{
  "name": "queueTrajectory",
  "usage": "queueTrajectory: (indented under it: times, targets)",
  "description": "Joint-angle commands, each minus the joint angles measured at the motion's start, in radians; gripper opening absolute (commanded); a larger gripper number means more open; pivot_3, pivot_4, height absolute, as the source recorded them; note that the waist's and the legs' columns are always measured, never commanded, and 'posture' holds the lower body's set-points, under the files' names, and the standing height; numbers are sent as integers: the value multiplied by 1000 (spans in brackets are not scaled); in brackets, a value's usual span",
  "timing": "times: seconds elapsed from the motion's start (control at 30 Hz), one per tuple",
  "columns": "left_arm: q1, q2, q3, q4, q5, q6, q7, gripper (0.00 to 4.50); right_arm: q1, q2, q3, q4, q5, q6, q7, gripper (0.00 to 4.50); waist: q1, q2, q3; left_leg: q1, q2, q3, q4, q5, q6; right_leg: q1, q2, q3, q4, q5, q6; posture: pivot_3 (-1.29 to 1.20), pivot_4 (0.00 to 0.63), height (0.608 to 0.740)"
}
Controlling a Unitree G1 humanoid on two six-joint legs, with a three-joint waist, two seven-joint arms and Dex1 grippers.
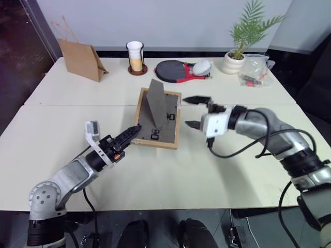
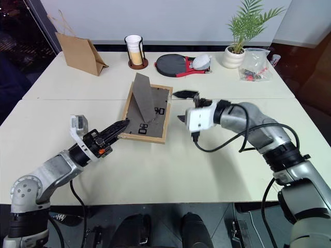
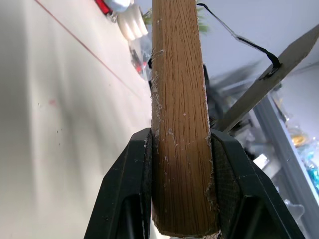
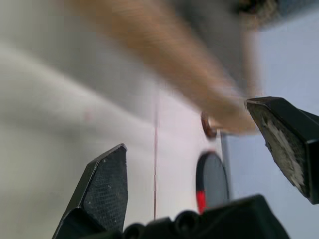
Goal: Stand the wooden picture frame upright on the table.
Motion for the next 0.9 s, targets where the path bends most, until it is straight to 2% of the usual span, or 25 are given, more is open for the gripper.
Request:
queueTrajectory:
  times: [0.03, 0.17, 0.37, 0.4, 0.47, 0.63, 0.73, 0.9]
  targets:
    - [-10, 11, -4, -40, -51, -18, -16, 1064, -89, 45, 15, 73, -209, -86, -275, 4432, -2, 0, 0, 0, 0, 0, 0, 1, -1, 0, 1, 0, 0, 0, 0, 0, 150, 740]
    - [-2, 12, -13, -51, -54, -28, -16, 1064, -170, 98, 52, 167, -346, -76, -460, 4432, 0, 0, 0, 1, 1, -1, -1, 2, -3, 0, 2, 0, 1, 0, 0, 0, 150, 740]
    - [22, 8, -23, -82, -60, -52, -9, 1064, -252, 146, 111, 306, -418, -85, -582, 4432, 2, 0, 0, 1, 1, -1, -2, 2, -3, 0, 1, 0, 1, 0, 0, 0, 150, 740]
    - [26, 8, -25, -86, -62, -57, -8, 1064, -259, 147, 121, 317, -426, -86, -595, 4054, 2, 0, 0, 1, 1, -1, -2, 2, -3, 0, 0, 0, 1, 0, 0, 0, 150, 740]
    - [33, 8, -26, -93, -63, -64, -6, 1064, -270, 151, 134, 341, -432, -93, -615, 3614, 2, 0, 0, 1, 1, -1, -1, 2, -3, 1, 0, 0, 1, 0, 0, 0, 150, 740]
    - [45, 10, -29, -100, -60, -74, -8, 1064, -288, 146, 156, 373, -440, -106, -657, 1153, 0, 0, 0, 1, 1, -2, -1, 2, -3, 1, 0, 0, 2, 0, 0, 0, 150, 740]
    - [49, 14, -33, -105, -60, -79, -10, 1064, -292, 147, 155, 384, -424, -115, -659, 1074, -1, 0, 0, 2, 1, -2, -2, 2, -3, 1, 1, 0, 2, 0, 0, 0, 150, 740]
    - [61, 90, -23, -95, 17, -35, -91, 3407, -296, 159, 133, 396, -332, -174, -580, 1074, -1, 0, 0, 2, 1, -2, -2, 2, -3, 1, 1, 0, 2, 0, 0, 0, 150, 740]
